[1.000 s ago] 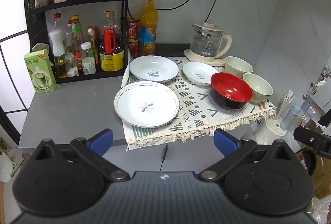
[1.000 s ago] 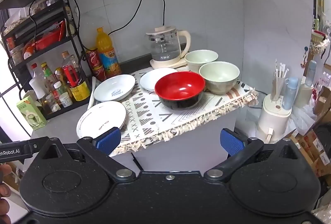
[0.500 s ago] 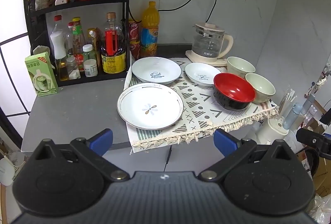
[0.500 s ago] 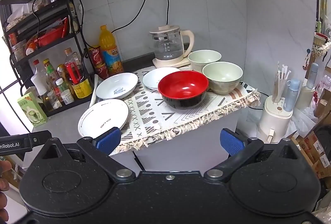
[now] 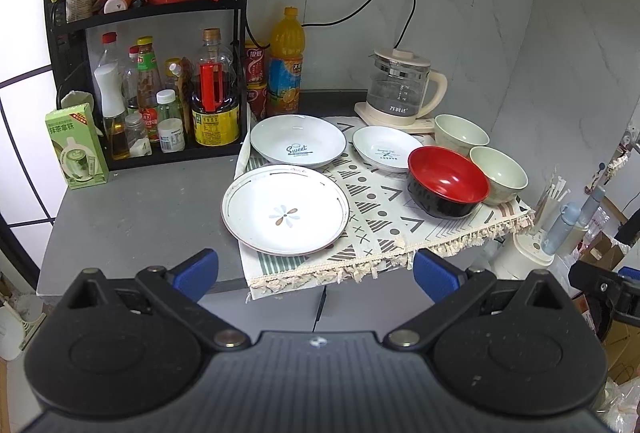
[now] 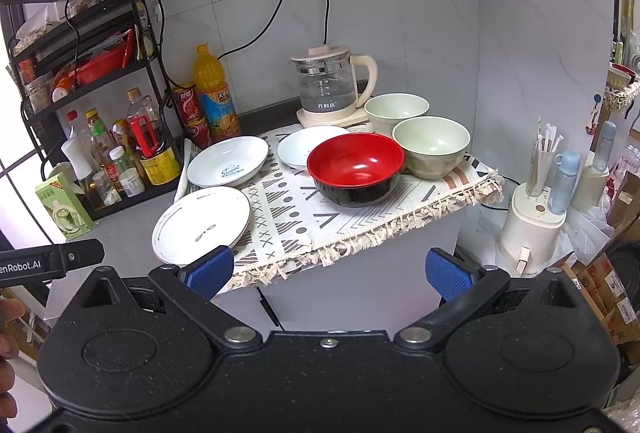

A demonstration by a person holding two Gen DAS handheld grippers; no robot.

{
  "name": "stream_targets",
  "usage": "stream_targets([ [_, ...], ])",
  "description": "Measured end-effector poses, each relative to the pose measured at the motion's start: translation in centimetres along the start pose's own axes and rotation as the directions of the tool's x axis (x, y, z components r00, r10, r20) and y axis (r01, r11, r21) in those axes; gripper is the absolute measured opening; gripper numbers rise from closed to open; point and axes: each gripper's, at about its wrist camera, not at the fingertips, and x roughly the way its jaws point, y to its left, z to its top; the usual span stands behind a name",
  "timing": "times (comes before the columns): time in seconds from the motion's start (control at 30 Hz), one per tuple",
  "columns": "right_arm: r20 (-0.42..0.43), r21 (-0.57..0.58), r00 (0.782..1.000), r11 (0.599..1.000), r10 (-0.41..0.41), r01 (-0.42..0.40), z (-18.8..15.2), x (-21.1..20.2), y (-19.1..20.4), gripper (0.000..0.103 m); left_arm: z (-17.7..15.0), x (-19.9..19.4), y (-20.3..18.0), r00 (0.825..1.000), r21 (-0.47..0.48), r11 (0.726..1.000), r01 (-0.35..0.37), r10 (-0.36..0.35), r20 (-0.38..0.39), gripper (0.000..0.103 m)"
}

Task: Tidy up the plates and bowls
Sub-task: 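Move both tools toward the dishes on the patterned cloth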

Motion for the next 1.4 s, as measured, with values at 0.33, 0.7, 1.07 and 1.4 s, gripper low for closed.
stream_targets([
  [0.33, -0.007, -0.009, 1.000, 1.000, 0.002, -0.002, -0.4, 0.1, -0.4, 0.103, -0.1, 0.1, 0.1, 1.000, -0.010, 1.000, 0.003, -0.003, -0.002, 0.102],
  [0.7, -0.018, -0.001, 1.000, 1.000, 0.000, 0.000, -0.1, 0.5, -1.1, 0.103, 0.3, 0.6, -0.4, 1.000, -0.014, 1.000, 0.018, -0.018, 0.007, 0.102],
  [1.07, -0.021, 0.002, 1.000, 1.000, -0.004, 0.004, 0.1, 1.4, -1.7, 0.103, 0.5, 2.2, -0.7, 1.000, -0.010, 1.000, 0.017, -0.017, -0.006, 0.102],
  [1.4, -0.044, -0.007, 0.999, 1.000, -0.008, 0.008, 0.1, 2.2, -2.4, 0.103, 0.7, 3.1, -0.9, 1.000, -0.012, 1.000, 0.010, -0.010, -0.027, 0.102],
])
